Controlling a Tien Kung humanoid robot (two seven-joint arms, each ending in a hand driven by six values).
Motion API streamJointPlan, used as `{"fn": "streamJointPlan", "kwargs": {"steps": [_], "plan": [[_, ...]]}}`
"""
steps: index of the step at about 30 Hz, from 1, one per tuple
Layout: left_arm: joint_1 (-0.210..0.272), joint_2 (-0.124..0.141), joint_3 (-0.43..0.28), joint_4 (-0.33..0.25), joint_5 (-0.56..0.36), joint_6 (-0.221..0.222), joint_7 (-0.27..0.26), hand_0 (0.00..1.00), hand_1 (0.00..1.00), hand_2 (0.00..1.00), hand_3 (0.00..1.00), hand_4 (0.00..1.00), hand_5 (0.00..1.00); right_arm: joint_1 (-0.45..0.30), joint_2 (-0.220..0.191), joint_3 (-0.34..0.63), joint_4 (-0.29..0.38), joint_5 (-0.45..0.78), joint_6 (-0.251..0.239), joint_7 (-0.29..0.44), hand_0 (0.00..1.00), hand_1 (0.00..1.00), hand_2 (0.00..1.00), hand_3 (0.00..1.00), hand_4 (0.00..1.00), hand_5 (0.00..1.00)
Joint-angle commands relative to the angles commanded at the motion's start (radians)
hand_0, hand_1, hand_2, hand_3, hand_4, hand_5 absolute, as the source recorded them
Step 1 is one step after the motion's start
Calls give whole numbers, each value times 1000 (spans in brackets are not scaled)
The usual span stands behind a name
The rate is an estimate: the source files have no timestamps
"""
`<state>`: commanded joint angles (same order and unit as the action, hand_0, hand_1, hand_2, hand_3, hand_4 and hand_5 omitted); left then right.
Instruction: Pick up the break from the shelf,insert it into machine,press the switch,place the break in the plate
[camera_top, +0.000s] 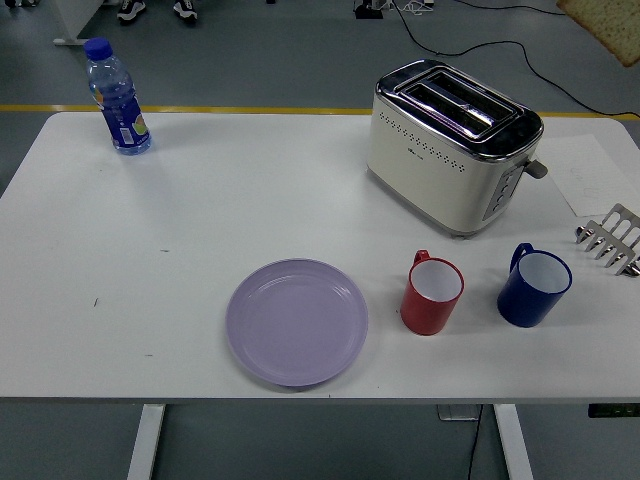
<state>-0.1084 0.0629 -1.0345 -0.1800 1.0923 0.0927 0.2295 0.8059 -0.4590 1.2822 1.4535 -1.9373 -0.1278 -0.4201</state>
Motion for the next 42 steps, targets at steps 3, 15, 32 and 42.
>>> {"fn": "streamJointPlan", "kwargs": {"steps": [3,15,32,42], "plan": [[-1,1,1,0,1,0,0,685,690,677,563,283,838,31,27,-23,-16,8,-6,-8,267,282,383,500,397,2],[-7,2,-5,0,13,0,2,685,689,677,563,283,834,122,147,-97,-119,6,-55,-49,230,248,367,491,416,2],[-15,2,-6,0,17,-1,6,685,690,677,563,285,825,209,249,-305,-318,-17,-102,-35,223,243,362,486,422,2],[-17,2,-7,0,16,0,5,685,691,677,563,287,826,243,305,-334,-407,-19,-104,-40,216,234,359,487,405,2]]}}
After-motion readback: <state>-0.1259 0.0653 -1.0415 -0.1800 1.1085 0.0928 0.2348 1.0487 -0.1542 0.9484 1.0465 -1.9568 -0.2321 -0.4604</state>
